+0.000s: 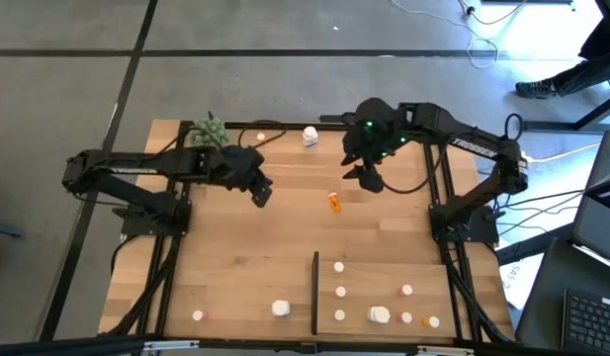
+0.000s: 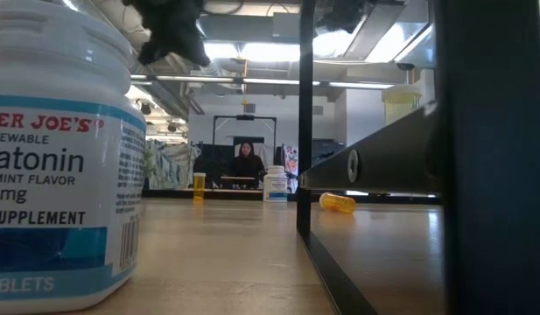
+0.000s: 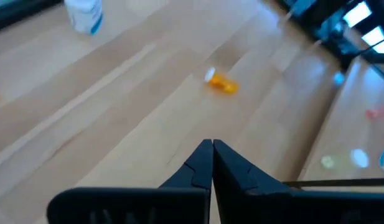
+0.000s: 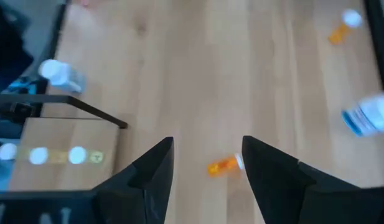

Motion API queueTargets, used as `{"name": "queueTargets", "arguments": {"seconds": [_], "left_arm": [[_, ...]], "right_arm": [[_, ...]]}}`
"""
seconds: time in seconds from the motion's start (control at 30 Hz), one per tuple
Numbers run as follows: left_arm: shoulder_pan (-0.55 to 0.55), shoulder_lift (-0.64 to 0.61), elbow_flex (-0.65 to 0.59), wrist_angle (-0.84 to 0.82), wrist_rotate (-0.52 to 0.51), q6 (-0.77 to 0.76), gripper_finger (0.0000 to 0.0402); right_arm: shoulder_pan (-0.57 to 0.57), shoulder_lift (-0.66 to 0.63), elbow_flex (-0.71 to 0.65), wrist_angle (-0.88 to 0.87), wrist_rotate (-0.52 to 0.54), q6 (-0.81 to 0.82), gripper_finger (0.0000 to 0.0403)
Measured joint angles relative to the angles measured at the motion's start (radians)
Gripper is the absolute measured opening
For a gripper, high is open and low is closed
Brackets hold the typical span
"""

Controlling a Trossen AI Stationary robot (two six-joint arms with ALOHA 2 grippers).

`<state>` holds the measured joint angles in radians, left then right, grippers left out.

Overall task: Pick and place medicine bottles onto shelf by color
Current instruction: Put the bottom orange pill bottle on the shelf aligned with the other orange pill bottle

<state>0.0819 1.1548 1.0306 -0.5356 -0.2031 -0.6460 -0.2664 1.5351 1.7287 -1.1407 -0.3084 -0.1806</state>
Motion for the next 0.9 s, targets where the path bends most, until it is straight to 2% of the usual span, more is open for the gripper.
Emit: {"name": "queueTargets", "arguments": {"seconds": [0.27, 0.37, 0.53, 0.73, 0.9], "left_arm": [[0.090, 0.100, -0.001, 0.182, 0.131, 0.030, 0.0001], [0.115, 0.150, 0.011, 0.250, 0.181, 0.030, 0.0001], [0.135, 0.267, 0.111, 0.252, 0.189, 0.080, 0.0001], [0.137, 0.436, 0.268, 0.219, 0.192, 0.069, 0.0000], [0.133, 0.552, 0.381, 0.203, 0.192, -0.025, 0.0001]], "right_arm": [[-0.014, -0.190, -0.166, 0.094, 0.180, 0.160, 0.0192], [-0.014, -0.256, -0.226, 0.138, 0.183, 0.209, 0.0192], [-0.008, -0.347, -0.327, 0.180, 0.183, 0.286, 0.0192], [-0.008, -0.384, -0.458, 0.204, 0.184, 0.382, 0.0192], [-0.008, -0.384, -0.545, 0.209, 0.184, 0.473, 0.0192]]}}
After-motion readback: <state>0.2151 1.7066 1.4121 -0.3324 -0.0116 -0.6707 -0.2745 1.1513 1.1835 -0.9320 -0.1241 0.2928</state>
